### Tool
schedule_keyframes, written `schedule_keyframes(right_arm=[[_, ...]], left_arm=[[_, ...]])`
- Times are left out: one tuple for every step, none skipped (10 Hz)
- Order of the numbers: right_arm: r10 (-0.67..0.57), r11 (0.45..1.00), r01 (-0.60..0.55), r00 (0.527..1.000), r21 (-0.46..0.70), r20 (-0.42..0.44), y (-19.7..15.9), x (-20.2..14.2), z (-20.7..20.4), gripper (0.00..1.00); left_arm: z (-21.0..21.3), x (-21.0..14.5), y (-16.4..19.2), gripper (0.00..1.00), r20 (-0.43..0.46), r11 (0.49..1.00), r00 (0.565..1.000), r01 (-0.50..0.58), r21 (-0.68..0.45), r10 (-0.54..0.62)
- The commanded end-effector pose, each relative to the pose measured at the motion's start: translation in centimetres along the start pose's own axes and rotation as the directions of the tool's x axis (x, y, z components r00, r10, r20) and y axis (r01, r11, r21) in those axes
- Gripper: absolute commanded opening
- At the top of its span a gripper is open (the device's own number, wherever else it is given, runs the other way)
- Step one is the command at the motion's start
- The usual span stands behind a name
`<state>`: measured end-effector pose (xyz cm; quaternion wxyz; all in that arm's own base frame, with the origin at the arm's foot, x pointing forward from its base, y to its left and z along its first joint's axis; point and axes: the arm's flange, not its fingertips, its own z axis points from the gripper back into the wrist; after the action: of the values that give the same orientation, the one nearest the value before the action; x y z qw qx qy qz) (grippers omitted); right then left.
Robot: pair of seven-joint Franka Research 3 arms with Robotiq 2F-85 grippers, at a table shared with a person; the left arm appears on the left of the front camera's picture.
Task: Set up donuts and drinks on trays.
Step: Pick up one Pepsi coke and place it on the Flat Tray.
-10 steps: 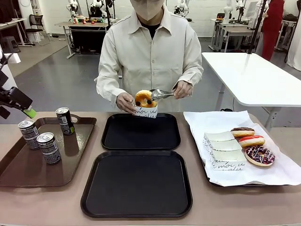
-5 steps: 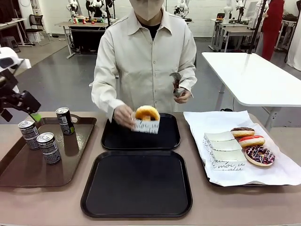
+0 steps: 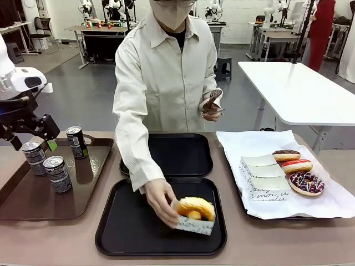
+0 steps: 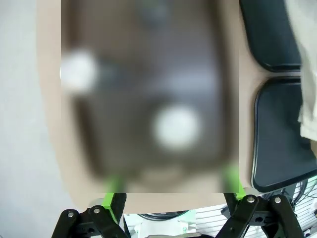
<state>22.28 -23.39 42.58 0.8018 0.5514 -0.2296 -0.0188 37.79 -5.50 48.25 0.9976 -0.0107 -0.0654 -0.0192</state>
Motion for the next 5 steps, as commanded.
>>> schedule_keyframes(right_arm=[[0.017, 1.000, -0.017, 1.000, 0.023, 0.016, 0.0, 0.3, 0.1, 1.00], [0.017, 1.000, -0.017, 1.000, 0.023, 0.016, 0.0, 0.3, 0.1, 1.00], [0.017, 1.000, -0.017, 1.000, 0.023, 0.016, 0.0, 0.3, 0.1, 1.00], [0.017, 1.000, -0.017, 1.000, 0.023, 0.016, 0.0, 0.3, 0.1, 1.00], [0.017, 1.000, -0.017, 1.000, 0.023, 0.016, 0.0, 0.3, 0.1, 1.00]], left_arm=[[-1.9, 0.6, -0.1, 1.00, 0.021, 1.000, 1.000, -0.019, -0.015, 0.019], [-2.9, 0.9, -0.4, 1.00, 0.042, 1.000, 0.999, -0.025, -0.012, 0.025], [-3.7, 1.4, -0.6, 1.00, 0.061, 0.999, 0.997, -0.040, -0.008, 0.041], [-4.3, 1.9, -0.6, 1.00, 0.079, 0.998, 0.995, -0.058, 0.000, 0.058], [-5.0, 2.5, -0.6, 1.00, 0.085, 0.998, 0.994, -0.069, 0.012, 0.068]])
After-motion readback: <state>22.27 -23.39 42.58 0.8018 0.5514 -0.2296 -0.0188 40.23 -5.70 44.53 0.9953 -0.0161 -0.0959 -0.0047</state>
